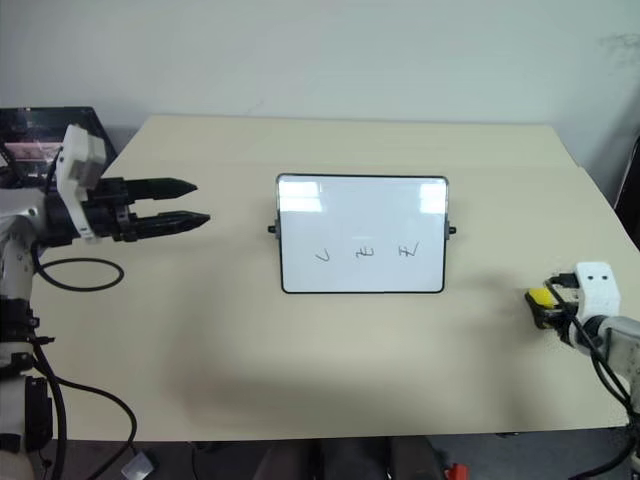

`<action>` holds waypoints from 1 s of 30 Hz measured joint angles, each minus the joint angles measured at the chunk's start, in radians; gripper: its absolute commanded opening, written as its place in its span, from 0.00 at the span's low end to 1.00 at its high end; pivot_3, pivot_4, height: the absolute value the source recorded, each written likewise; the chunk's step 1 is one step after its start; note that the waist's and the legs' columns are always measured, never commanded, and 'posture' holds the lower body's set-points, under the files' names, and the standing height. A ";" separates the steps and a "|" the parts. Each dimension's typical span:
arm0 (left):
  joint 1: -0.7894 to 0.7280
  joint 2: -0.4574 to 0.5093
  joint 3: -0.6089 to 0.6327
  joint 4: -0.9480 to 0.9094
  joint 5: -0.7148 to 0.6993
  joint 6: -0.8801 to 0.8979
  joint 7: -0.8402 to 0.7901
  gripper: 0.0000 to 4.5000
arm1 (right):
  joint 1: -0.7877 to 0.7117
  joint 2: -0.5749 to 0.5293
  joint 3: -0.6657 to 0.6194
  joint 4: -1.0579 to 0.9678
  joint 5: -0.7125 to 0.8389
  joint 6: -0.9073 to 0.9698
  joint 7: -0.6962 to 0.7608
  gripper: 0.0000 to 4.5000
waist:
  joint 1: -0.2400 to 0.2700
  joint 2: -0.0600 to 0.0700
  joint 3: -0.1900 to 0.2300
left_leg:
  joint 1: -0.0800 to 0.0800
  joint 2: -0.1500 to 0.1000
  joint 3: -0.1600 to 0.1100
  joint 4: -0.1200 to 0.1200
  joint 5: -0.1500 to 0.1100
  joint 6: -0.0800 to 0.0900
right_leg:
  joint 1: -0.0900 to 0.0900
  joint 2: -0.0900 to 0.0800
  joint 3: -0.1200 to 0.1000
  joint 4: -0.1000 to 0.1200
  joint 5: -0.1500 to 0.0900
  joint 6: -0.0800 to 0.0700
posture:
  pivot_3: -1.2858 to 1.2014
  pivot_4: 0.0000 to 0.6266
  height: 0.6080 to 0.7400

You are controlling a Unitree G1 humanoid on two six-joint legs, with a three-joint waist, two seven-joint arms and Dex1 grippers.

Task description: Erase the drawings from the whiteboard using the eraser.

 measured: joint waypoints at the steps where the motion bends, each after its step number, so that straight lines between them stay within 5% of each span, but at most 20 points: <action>1: 0.000 0.000 0.000 0.001 0.001 -0.001 0.000 0.81 | -0.033 -0.018 -0.020 -0.028 0.007 0.001 0.005 0.24 | 0.000 0.000 0.000 | 0.000 0.000 0.000 0.000 0.000 0.000 | 0.000 0.000 -0.001 0.000 0.000 0.000 | 0.52 0.24 1.00; 8: -0.008 -0.005 -0.001 0.005 0.008 -0.011 0.000 0.81 | -0.233 -0.014 -0.036 -0.141 0.085 -0.011 0.031 0.24 | 0.003 -0.001 0.000 | -0.001 0.001 0.000 -0.001 0.000 0.000 | 0.000 0.002 -0.002 -0.001 0.000 -0.001 | 0.52 0.24 1.00; 15: -0.010 -0.010 -0.002 0.010 0.016 -0.022 0.000 0.81 | -0.364 -0.007 0.146 -0.220 0.111 -0.095 0.093 0.23 | 0.003 0.000 0.000 | -0.002 0.000 -0.001 0.000 0.000 0.000 | -0.001 0.000 -0.002 -0.001 0.000 -0.001 | 0.52 0.24 1.00; 30: 0.011 -0.006 0.003 -0.004 0.019 -0.017 0.013 0.81 | -0.701 0.342 0.841 0.011 -0.202 -0.486 0.247 0.23 | 0.001 -0.001 -0.001 | -0.005 0.001 -0.002 0.001 0.000 0.000 | -0.006 0.000 -0.002 0.002 0.002 -0.005 | 0.52 0.24 1.00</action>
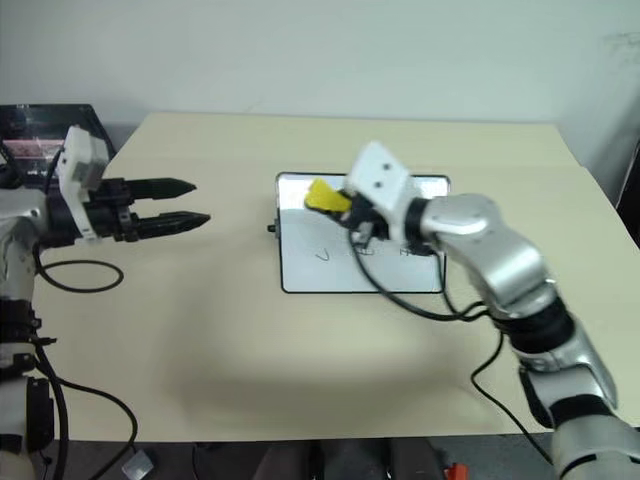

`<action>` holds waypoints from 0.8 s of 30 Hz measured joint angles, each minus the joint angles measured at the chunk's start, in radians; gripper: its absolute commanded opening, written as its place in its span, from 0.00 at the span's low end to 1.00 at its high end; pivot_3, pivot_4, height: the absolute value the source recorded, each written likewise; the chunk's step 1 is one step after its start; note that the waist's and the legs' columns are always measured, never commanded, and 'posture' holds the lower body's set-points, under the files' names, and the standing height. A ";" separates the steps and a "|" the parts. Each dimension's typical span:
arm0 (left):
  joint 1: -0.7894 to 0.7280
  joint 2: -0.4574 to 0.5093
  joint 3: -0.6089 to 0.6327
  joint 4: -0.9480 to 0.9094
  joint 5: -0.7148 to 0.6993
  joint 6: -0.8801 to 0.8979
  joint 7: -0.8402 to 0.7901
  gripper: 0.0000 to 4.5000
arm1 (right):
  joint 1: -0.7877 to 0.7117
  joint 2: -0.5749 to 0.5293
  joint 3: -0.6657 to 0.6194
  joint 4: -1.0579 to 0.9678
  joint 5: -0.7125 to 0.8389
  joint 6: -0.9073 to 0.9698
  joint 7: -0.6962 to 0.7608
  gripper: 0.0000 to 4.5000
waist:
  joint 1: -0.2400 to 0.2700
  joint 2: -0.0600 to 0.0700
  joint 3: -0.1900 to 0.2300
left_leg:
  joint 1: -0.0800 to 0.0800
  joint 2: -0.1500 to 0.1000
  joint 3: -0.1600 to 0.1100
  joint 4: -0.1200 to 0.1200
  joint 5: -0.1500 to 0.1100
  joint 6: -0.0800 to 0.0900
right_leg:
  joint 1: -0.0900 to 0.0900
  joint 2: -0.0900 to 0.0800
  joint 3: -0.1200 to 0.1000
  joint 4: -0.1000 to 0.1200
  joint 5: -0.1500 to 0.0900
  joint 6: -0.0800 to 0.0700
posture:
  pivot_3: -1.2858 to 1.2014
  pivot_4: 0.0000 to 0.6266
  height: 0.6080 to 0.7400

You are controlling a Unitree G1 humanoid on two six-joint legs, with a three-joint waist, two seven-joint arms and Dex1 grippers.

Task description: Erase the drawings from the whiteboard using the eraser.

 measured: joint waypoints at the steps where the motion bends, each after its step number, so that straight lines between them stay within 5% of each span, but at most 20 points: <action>1: 0.002 0.000 0.000 -0.003 0.000 0.001 0.001 0.81 | -0.014 0.022 0.038 0.031 -0.038 -0.026 0.001 0.22 | 0.000 0.000 0.000 | 0.000 0.000 0.000 0.000 0.000 0.000 | 0.000 0.000 0.000 0.000 0.000 0.000 | 0.52 0.24 1.00; 8: 0.024 0.002 0.006 -0.031 -0.002 0.018 0.016 0.81 | -0.067 0.078 0.182 0.201 -0.223 -0.105 0.051 0.22 | 0.003 0.000 0.000 | 0.000 0.000 -0.001 0.000 0.000 0.000 | 0.000 0.000 -0.001 0.000 0.000 -0.001 | 0.52 0.24 1.00; 24: 0.053 0.004 0.019 -0.065 -0.021 0.037 0.037 0.81 | -0.092 0.161 0.252 0.413 -0.463 -0.151 0.130 0.22 | 0.000 -0.001 0.000 | 0.000 0.001 -0.002 0.000 0.000 0.000 | -0.001 -0.001 -0.001 0.001 0.000 -0.001 | 0.52 0.24 1.00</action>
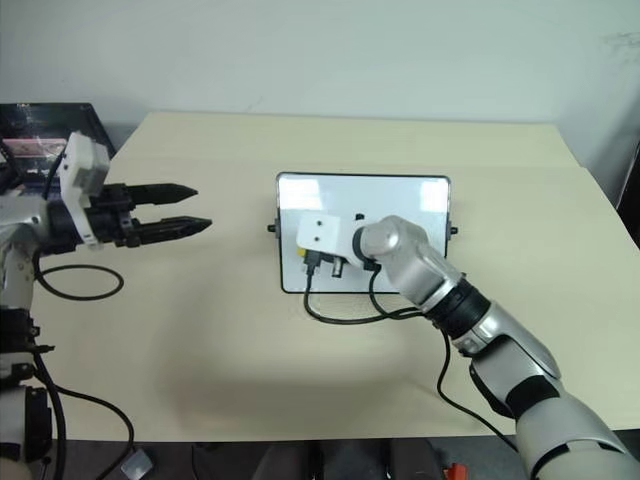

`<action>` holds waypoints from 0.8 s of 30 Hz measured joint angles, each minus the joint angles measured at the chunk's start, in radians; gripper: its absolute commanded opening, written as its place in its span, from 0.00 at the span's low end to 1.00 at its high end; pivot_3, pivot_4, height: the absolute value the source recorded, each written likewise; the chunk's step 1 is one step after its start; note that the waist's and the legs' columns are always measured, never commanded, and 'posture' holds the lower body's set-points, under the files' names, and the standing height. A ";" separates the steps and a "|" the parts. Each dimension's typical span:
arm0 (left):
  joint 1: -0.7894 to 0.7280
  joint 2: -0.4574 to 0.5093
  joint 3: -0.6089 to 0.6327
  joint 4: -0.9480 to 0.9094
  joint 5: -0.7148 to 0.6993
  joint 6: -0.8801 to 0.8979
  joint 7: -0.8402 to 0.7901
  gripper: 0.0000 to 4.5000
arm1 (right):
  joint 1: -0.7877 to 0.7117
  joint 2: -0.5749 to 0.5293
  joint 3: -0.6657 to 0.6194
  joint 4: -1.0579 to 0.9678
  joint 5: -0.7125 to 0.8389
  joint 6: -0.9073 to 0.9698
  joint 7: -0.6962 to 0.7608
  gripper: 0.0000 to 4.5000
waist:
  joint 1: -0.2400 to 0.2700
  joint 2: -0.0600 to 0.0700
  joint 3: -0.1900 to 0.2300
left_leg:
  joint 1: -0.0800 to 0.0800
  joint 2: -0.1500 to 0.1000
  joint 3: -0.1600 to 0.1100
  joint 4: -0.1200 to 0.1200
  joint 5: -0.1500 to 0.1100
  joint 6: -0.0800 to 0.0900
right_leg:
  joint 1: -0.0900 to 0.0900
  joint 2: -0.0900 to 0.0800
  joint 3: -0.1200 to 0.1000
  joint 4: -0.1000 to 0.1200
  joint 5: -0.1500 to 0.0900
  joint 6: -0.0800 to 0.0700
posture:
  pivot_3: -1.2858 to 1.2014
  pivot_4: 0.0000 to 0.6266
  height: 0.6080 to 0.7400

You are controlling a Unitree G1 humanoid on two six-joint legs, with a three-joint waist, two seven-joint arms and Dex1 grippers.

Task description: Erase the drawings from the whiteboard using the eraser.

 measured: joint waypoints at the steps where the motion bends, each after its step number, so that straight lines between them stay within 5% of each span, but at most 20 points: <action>1: 0.002 0.001 0.000 -0.002 0.000 0.001 0.002 0.81 | -0.005 0.000 0.001 0.002 -0.017 0.000 0.002 0.22 | 0.000 0.000 0.000 | 0.000 0.000 0.000 0.000 0.000 0.000 | 0.000 0.000 0.000 0.000 0.000 0.000 | 0.52 0.24 1.00; 24: 0.005 0.006 0.001 -0.014 -0.006 0.001 0.011 0.81 | 0.144 -0.044 0.040 -0.105 -0.216 -0.047 0.101 0.22 | 0.002 -0.004 -0.002 | 0.007 -0.001 0.000 0.001 0.000 0.000 | 0.007 0.000 0.000 0.001 -0.001 0.002 | 0.52 0.24 1.00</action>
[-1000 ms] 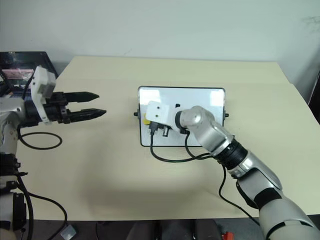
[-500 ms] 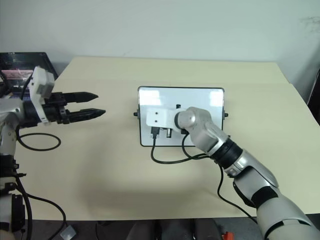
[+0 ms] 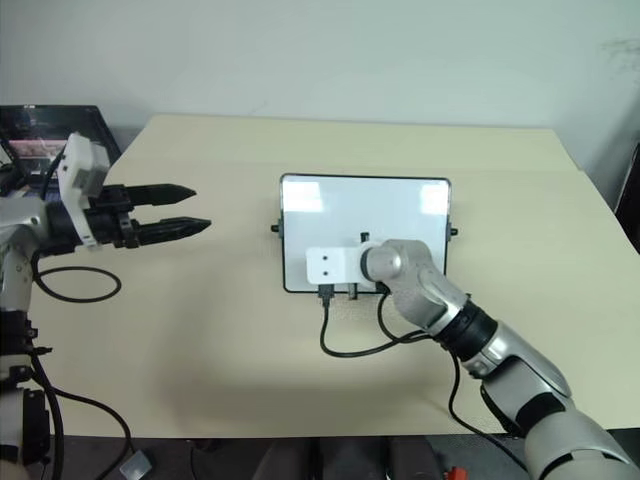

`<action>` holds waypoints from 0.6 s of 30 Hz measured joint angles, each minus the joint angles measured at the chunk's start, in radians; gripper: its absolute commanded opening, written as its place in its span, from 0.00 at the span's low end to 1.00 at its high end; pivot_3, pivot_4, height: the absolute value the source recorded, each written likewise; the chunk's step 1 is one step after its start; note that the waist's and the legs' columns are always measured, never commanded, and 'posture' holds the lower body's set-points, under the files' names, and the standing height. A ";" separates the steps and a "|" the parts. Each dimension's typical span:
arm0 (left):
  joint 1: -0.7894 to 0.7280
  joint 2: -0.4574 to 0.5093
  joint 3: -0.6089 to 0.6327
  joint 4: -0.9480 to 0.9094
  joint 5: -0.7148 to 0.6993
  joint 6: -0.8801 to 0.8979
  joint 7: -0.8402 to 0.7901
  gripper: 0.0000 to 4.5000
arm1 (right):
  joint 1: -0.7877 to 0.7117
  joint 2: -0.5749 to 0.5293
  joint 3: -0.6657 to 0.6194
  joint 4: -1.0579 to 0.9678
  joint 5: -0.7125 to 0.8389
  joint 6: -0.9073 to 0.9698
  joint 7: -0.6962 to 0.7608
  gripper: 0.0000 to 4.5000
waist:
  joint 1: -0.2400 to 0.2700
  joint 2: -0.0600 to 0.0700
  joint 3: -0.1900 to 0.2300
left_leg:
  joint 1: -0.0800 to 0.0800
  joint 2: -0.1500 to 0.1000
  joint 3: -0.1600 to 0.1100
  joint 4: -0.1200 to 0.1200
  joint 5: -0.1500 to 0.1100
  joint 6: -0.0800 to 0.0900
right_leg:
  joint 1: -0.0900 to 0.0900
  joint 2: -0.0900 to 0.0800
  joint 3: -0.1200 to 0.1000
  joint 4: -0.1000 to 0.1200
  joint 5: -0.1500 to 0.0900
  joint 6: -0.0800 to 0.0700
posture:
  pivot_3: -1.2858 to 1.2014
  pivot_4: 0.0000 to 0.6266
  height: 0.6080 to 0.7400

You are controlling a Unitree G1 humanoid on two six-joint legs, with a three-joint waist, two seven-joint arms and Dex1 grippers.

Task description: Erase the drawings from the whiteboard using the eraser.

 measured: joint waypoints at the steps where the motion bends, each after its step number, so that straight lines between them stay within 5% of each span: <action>1: -0.001 0.000 0.000 0.000 0.000 0.000 0.000 0.81 | 0.000 0.001 0.000 0.001 -0.006 -0.001 -0.001 0.22 | 0.000 0.000 0.000 | 0.000 0.000 0.000 0.000 0.000 0.000 | 0.000 0.000 0.000 0.000 0.000 0.000 | 0.52 0.24 1.00; 18: -0.018 -0.001 -0.001 0.007 0.002 -0.011 -0.004 0.81 | -0.042 -0.008 -0.082 -0.026 0.002 0.067 0.067 0.22 | 0.001 0.000 0.000 | -0.002 0.000 0.000 0.000 0.001 0.000 | -0.001 0.000 0.000 -0.001 0.001 0.000 | 0.52 0.24 1.00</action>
